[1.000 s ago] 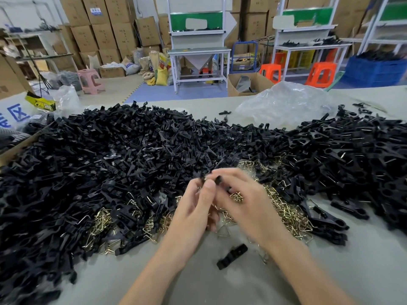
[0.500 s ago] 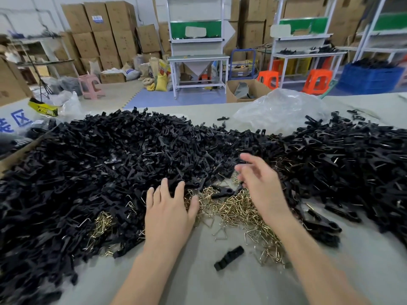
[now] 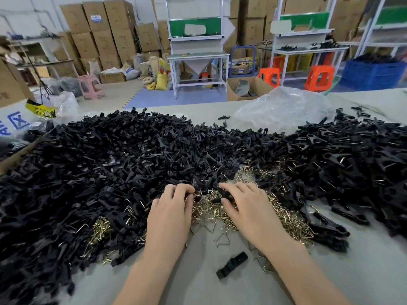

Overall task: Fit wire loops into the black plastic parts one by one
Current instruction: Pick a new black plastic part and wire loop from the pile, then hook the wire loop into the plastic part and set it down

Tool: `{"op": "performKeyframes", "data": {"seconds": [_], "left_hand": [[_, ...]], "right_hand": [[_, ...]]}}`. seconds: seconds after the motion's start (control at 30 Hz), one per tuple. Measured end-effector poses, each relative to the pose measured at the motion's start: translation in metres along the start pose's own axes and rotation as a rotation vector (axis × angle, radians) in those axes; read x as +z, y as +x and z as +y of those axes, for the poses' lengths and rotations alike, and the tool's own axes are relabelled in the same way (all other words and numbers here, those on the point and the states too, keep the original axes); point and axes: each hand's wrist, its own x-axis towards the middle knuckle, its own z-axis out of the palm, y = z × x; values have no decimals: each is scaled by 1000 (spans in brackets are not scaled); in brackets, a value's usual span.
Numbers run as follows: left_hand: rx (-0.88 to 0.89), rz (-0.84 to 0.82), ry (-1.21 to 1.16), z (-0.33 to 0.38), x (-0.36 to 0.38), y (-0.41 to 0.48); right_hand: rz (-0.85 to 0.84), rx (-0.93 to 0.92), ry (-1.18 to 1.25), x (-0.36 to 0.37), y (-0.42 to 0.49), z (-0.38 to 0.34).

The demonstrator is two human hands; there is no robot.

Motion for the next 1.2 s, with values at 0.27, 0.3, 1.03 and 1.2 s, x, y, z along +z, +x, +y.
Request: {"op": "performKeyframes", "data": {"seconds": [0.27,0.3,1.03,1.2], "left_hand": [[-94,64,-256,3,-4,0],[-125,52,-303,1,-3,0],[-324,152,-542,-6,-5,7],[-387,130,-846,2,-14,10]], "right_hand": [[116,-99,114,-10,-10,-15],[112,-113,119,-9,-11,-18],[-13,-166,138,14,7,-45],[69,-19,552,1,1,-42]]}}
